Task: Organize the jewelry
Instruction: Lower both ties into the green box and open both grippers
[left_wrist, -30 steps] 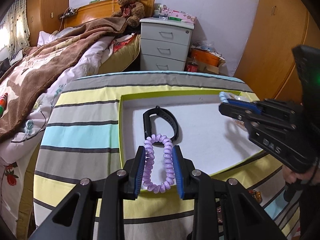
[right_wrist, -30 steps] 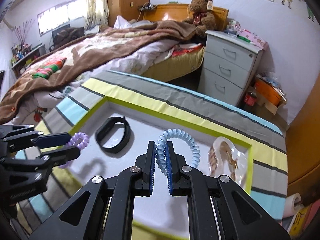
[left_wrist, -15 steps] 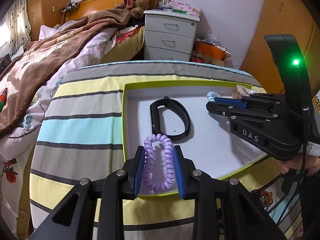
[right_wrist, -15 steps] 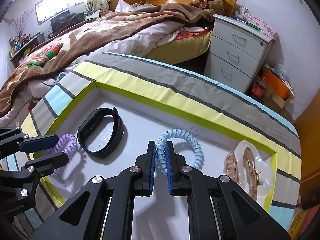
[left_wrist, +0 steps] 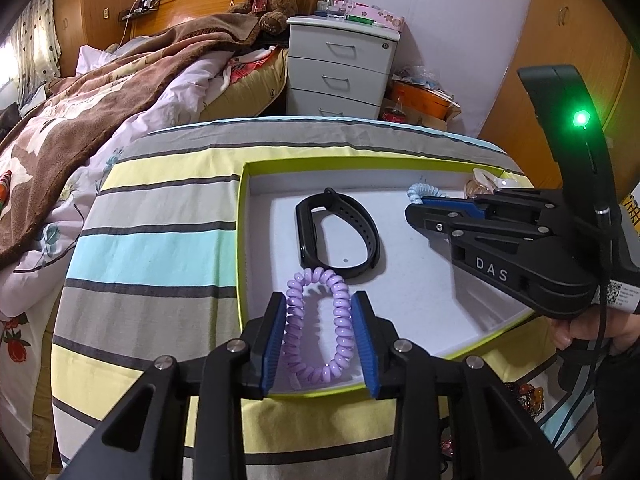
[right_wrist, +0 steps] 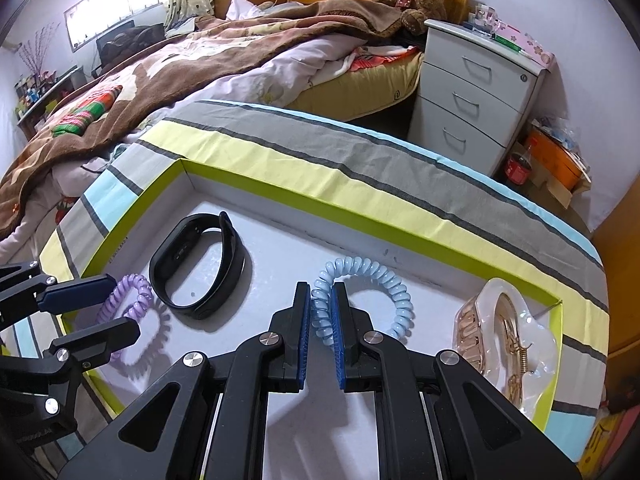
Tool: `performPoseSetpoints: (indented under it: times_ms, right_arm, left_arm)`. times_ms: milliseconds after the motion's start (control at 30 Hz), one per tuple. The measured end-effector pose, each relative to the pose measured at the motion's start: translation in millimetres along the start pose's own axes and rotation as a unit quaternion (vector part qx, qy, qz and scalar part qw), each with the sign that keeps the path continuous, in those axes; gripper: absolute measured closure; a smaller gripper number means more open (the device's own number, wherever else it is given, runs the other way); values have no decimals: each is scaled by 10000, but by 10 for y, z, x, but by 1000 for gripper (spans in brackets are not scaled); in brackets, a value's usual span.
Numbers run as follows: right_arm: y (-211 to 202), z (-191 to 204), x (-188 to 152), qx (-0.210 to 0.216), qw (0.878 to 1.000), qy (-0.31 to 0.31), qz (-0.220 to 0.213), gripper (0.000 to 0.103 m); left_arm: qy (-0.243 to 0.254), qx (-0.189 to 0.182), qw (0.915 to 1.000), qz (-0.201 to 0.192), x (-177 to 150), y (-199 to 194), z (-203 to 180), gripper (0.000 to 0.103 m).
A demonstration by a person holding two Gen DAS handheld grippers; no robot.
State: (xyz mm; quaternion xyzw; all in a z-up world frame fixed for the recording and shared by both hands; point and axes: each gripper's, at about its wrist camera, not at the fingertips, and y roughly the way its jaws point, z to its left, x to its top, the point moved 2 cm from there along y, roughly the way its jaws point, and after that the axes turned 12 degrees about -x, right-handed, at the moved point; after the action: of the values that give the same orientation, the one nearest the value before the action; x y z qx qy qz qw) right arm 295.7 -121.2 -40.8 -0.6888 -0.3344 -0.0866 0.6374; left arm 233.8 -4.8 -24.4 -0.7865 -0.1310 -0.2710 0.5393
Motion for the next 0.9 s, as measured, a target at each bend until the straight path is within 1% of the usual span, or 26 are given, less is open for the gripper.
performPoseSetpoints:
  times_ms: [367, 467, 533, 700, 833, 900]
  right_arm:
    - [8, -33, 0, -48, 9999, 136, 49, 89]
    - [-12, -54, -7, -49, 9998, 178, 19, 83]
    - [-31, -68, -7, -12, 9997, 230, 3, 76]
    - [-116, -70, -14, 17, 9995, 300, -91, 75]
    - [-201, -67, -30, 31, 9992, 358, -172, 72]
    - [-253, -66, -43, 11, 9990, 379, -216, 72]
  left_arm:
    - [-20, -41, 10000, 11, -10, 2, -15, 64]
    - [-29, -41, 10000, 24, -12, -1, -25, 62]
    - [0, -40, 10000, 5, -8, -11, -40, 60]
    - [6, 10, 10000, -30, -1, -46, -56, 55]
    - [-13, 45, 10000, -59, -2, -85, -59, 53]
    - [-8, 54, 10000, -70, -3, -110, -75, 51]
